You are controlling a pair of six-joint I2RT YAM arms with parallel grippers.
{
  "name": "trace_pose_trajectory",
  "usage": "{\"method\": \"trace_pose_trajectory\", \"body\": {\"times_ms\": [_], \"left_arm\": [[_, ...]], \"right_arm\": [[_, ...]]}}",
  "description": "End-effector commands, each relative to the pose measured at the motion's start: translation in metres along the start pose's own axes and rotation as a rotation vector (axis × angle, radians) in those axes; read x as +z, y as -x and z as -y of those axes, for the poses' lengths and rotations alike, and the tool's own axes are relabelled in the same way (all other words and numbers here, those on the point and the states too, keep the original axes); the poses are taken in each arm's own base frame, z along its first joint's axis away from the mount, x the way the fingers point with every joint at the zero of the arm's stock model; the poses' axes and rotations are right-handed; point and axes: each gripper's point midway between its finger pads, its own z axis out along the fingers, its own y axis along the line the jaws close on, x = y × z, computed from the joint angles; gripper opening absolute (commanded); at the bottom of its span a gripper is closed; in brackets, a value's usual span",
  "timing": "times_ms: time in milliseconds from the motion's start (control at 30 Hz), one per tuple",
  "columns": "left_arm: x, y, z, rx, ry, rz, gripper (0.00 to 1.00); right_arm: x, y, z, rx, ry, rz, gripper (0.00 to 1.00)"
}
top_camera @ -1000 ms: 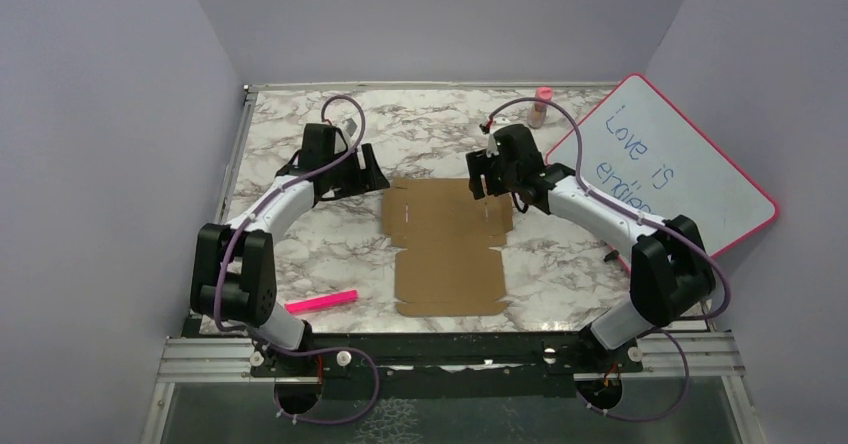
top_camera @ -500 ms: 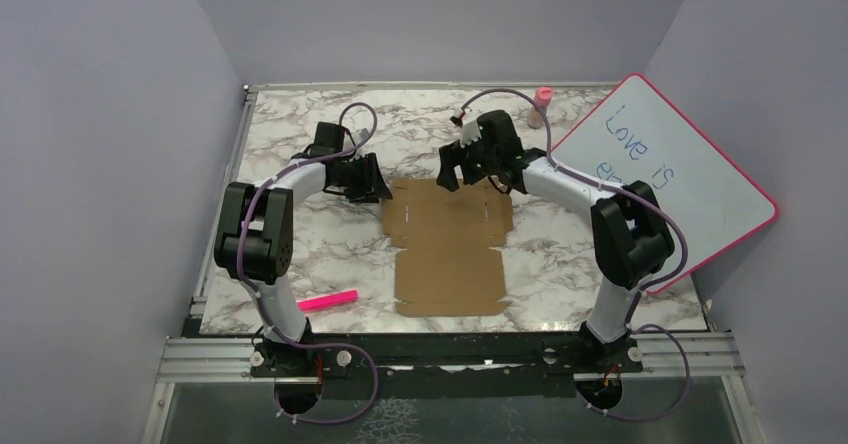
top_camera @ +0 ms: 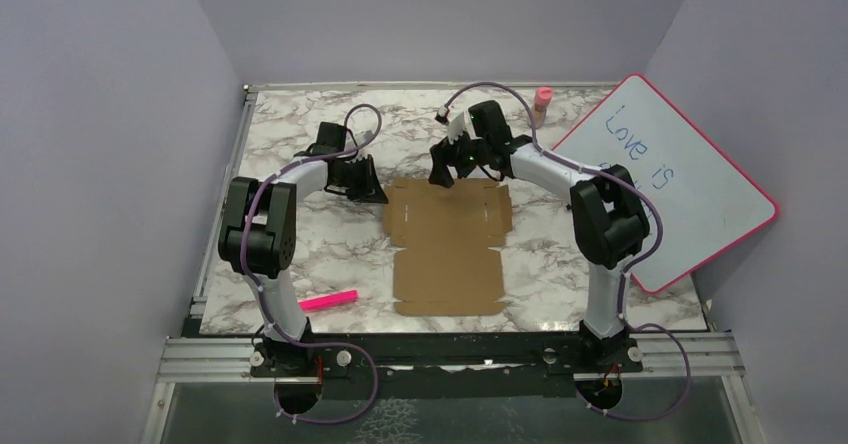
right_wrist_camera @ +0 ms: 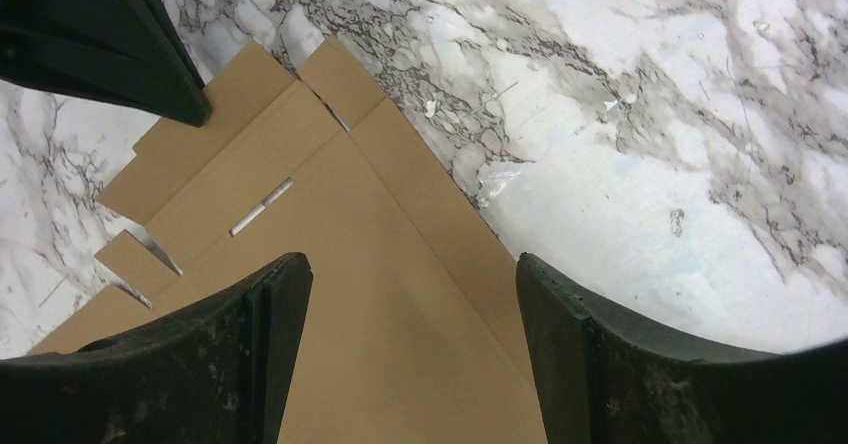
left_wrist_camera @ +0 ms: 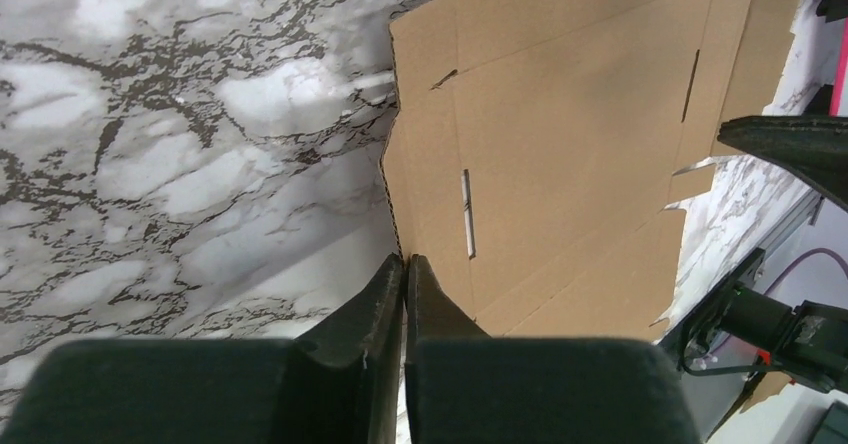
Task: Fold the paper box
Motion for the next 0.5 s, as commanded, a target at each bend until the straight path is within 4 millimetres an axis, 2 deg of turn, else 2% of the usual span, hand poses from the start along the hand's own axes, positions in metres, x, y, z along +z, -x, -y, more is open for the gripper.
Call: {"method": "trace_pose_trajectory", "body": {"times_ms": [0, 167, 300, 467], "left_arm": [[-0.013, 0.019, 0.016, 0.1, -0.051, 0.048, 0.03], [-0.025, 0.026, 0.022, 0.173, -0.044, 0.086, 0.03], [-0.034, 0.03, 0.026, 0.221, -0.032, 0.115, 0.02], [-0.042, 0.033, 0.033, 0.277, -0.019, 0.143, 0.02]], "right_arm": [[-0.004, 0.009, 0.0, -0.057, 0.094, -0.004, 0.79], [-0.012, 0.008, -0.003, -0.1, 0.222, -0.021, 0.79], [-0.014, -0.003, -0.009, -0.135, 0.328, -0.065, 0.79], [-0.011, -0.017, -0.003, -0.164, 0.36, -0.134, 0.76]]}}
